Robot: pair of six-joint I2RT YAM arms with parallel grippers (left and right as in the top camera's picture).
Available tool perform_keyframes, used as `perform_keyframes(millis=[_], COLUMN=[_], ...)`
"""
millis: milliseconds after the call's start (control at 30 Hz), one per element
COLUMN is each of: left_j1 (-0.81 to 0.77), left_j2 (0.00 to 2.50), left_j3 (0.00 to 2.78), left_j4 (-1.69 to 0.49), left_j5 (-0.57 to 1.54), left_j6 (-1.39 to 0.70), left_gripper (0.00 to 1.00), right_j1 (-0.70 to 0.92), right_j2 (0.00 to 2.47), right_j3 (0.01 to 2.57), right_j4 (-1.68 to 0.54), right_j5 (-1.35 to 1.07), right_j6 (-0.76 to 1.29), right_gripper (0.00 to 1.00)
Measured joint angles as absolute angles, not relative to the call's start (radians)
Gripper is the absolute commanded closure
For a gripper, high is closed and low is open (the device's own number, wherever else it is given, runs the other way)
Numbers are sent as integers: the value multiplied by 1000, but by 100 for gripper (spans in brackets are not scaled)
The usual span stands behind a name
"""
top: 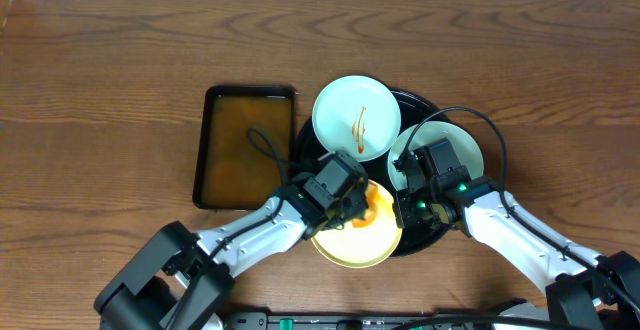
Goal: Clean dirty plates on tray and stack at the side
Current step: 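Scrub the yellow plate with the sponge in the left gripper, then return the sponge to the water tray with the left gripper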
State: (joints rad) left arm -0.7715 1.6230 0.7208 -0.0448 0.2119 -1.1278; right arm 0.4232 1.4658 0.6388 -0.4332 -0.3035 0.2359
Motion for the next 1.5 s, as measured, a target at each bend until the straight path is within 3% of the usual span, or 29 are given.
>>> perform_keyframes(millis=[467,733,1000,1267,1333,1500], left_j1=[-673,-643,-557,-345,-306,-281], left_j2=[1482,1329,1264,1268,1268,1268], left_j3=[712,703,702,702,702,702], left_j4=[-258,-181,-239,-268,-281,-300], left_j5=[150,79,6,-57,-64,-68], left_j6=[-994,-826,-741,-672,-658,-646], left_gripper=[92,93,92,93,93,93], right_j1=[423,423,423,423,423,423], right_j2=[1466,1466,1466,1466,1466,1466], right_j3=[639,639,639,639,639,639], right_j4=[-435,-442,-449,-509,-519,-526], right_j5=[-314,-309,-306,-301,-307,-328], right_j6=[236,236,236,229,227,228], right_gripper=[99,99,99,83,85,99])
